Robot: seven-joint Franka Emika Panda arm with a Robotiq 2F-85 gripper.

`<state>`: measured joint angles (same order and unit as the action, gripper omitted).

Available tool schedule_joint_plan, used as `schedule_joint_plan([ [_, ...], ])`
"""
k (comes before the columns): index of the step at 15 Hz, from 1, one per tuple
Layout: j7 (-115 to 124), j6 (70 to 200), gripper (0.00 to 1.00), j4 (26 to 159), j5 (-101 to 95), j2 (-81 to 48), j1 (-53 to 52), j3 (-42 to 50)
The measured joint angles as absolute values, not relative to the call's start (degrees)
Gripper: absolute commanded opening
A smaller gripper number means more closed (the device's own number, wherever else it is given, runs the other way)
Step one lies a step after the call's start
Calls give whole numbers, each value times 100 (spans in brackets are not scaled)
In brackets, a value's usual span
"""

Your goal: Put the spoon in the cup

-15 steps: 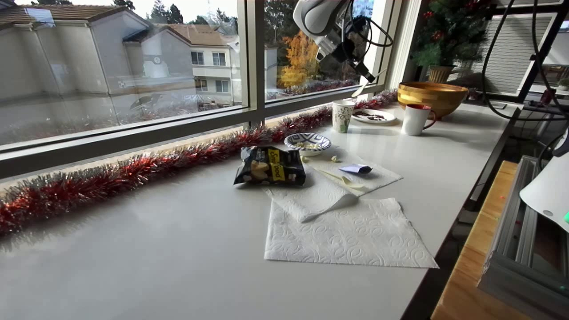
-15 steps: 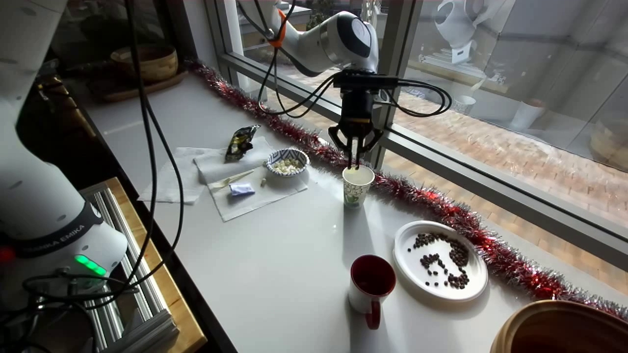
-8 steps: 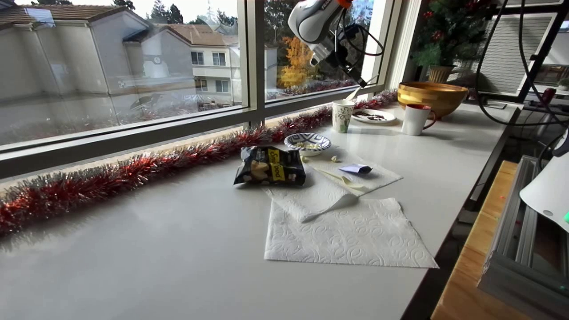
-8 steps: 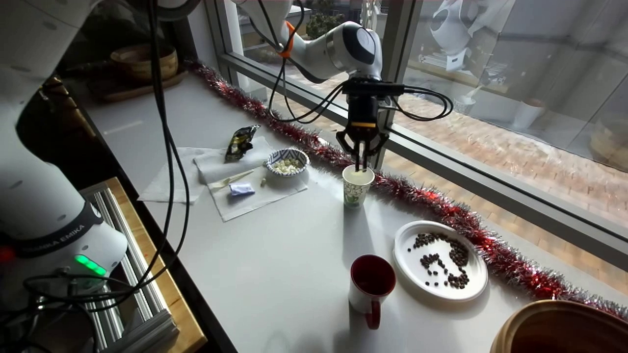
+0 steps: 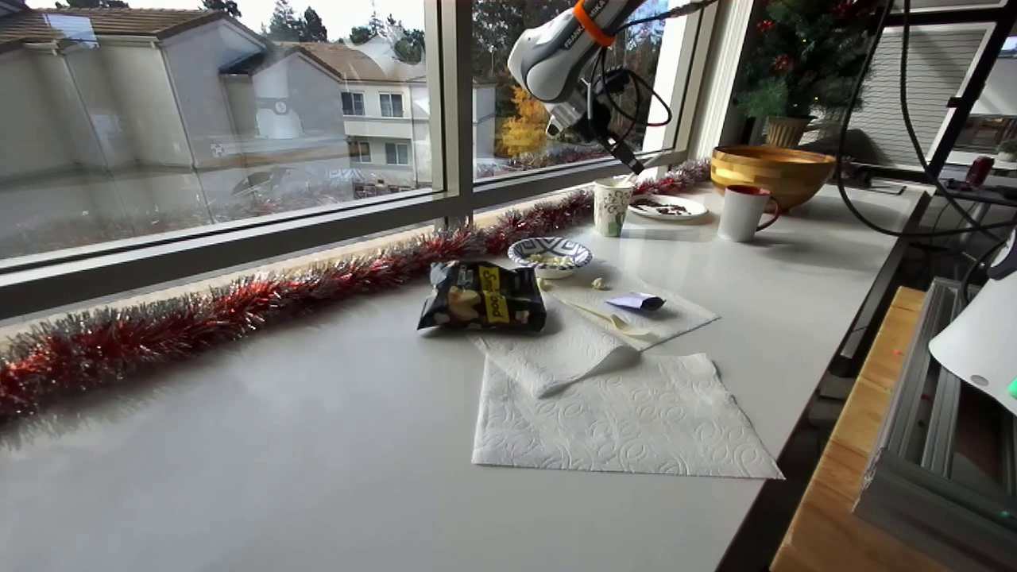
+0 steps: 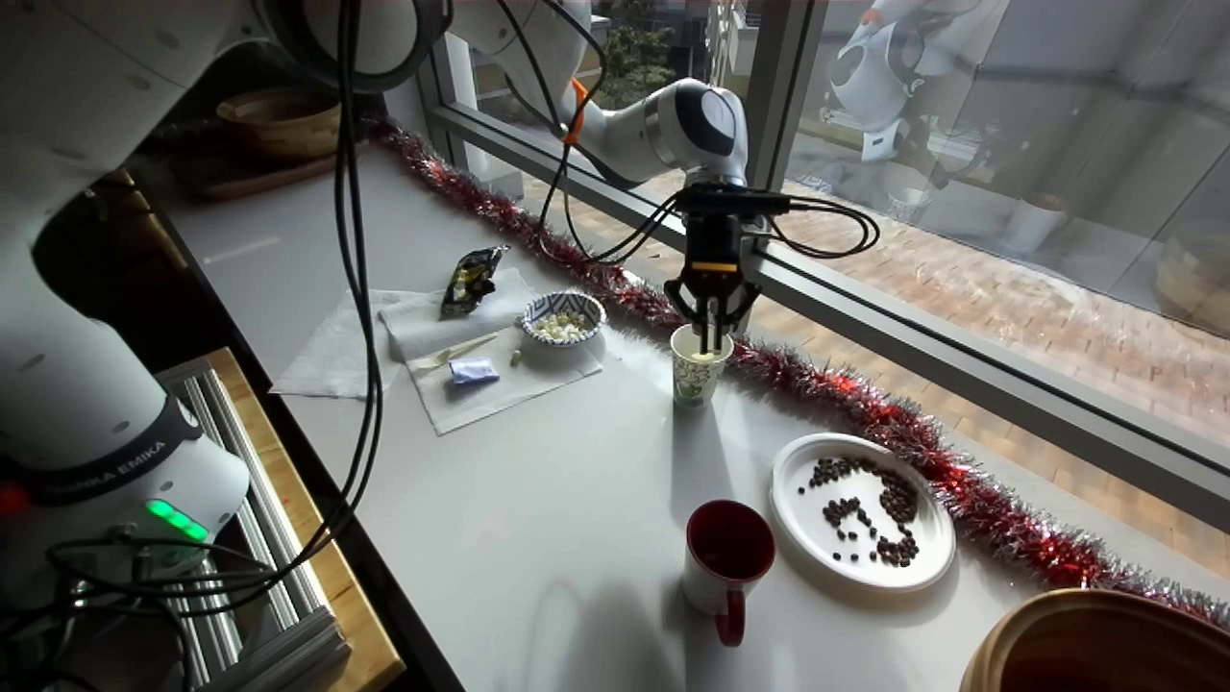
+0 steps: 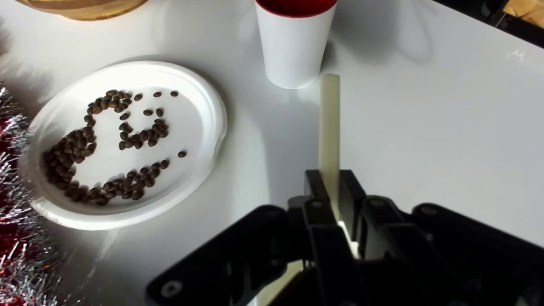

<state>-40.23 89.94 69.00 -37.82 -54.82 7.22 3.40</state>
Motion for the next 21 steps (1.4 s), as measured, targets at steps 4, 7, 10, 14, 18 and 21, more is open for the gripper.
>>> schedule_joint_plan([
  [4,-4011,8994,3,6672,-3781,-5751,674,359],
  [7,-4001,8990,3,6530,-3781,-5902,617,384],
  [10,-3993,8988,45,6457,-3781,-6001,550,420],
  [14,-3987,8978,73,6420,-3781,-6022,440,447],
  [18,-3941,8812,99,6431,-3781,-5866,271,452],
  [21,-3777,8610,100,6549,-3778,-5541,179,452],
])
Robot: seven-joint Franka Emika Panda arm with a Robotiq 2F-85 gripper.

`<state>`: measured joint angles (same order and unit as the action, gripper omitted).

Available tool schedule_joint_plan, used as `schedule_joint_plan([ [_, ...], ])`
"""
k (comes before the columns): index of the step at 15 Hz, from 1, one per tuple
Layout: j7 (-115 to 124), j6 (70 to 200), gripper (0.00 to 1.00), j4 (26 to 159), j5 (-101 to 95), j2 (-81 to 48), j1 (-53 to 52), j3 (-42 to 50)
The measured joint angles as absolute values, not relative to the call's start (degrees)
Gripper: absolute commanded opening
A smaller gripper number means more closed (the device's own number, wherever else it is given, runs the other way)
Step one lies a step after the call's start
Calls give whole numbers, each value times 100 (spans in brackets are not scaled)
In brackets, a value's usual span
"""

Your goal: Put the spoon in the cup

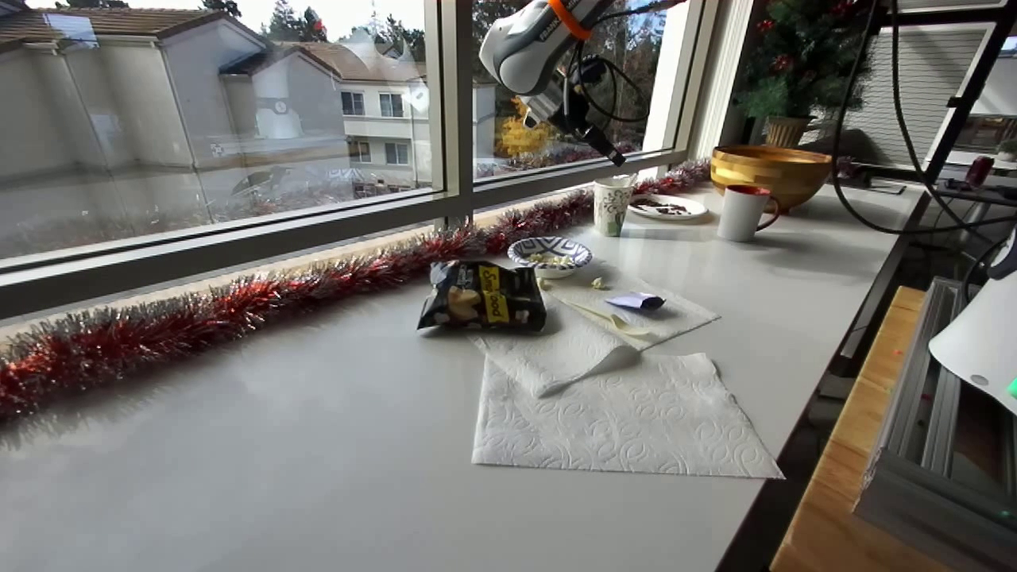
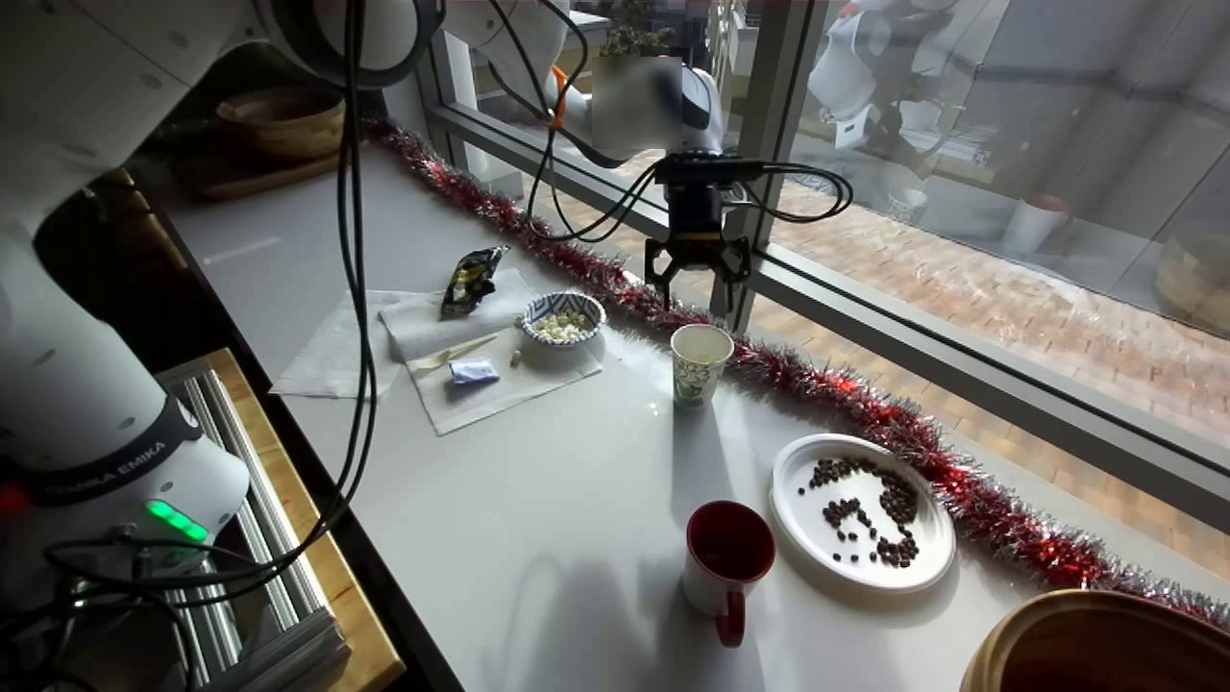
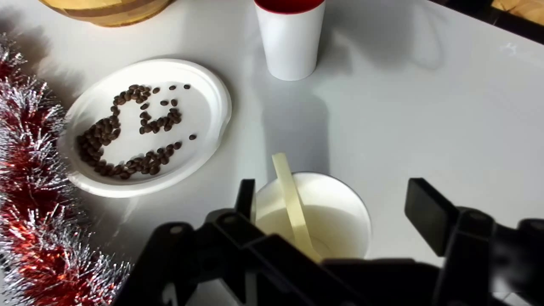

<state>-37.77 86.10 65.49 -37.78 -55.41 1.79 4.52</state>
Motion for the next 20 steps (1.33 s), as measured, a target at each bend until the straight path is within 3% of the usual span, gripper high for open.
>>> schedule_joint_plan([
  [14,-3035,8982,100,9366,-851,-2212,822,-8],
  [20,-2755,9491,100,11004,-1906,-876,98,-275],
])
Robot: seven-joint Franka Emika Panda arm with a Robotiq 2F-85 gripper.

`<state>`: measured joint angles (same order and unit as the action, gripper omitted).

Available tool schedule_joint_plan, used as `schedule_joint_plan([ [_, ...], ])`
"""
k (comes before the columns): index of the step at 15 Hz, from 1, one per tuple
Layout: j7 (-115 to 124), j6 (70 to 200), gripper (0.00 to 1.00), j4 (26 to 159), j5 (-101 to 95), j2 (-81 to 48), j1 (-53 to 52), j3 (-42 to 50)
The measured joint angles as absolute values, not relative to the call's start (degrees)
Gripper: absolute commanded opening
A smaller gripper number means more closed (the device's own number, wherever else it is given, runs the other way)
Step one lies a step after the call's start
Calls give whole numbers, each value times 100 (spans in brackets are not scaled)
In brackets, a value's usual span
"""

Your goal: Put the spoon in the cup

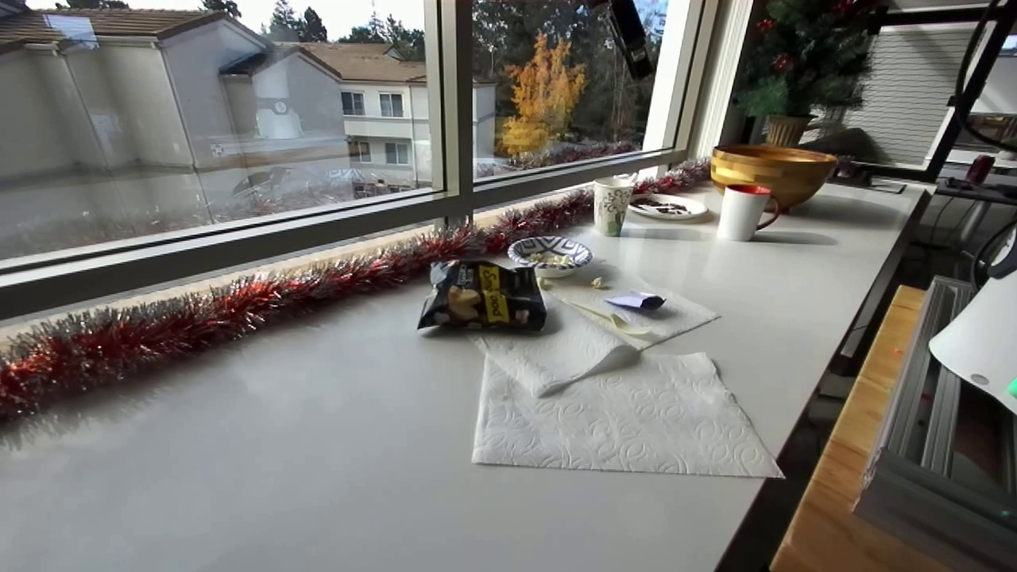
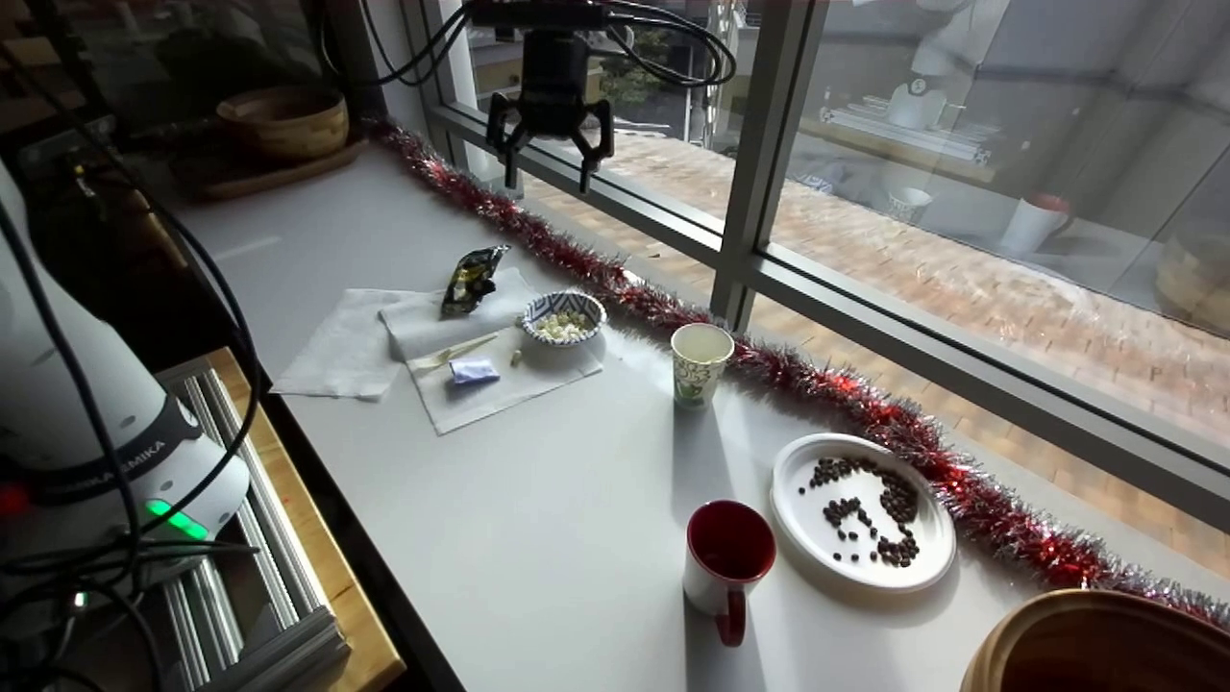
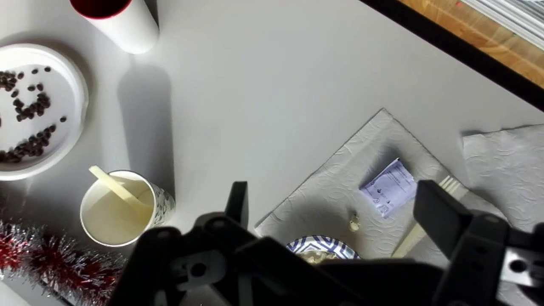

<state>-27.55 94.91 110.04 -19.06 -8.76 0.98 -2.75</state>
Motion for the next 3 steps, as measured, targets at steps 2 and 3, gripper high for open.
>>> schedule_joint_plan([
  [2,-2678,9568,100,11299,-1991,-658,-15,-323],
  [3,-2677,9605,100,11362,-2002,-610,-12,-317],
])
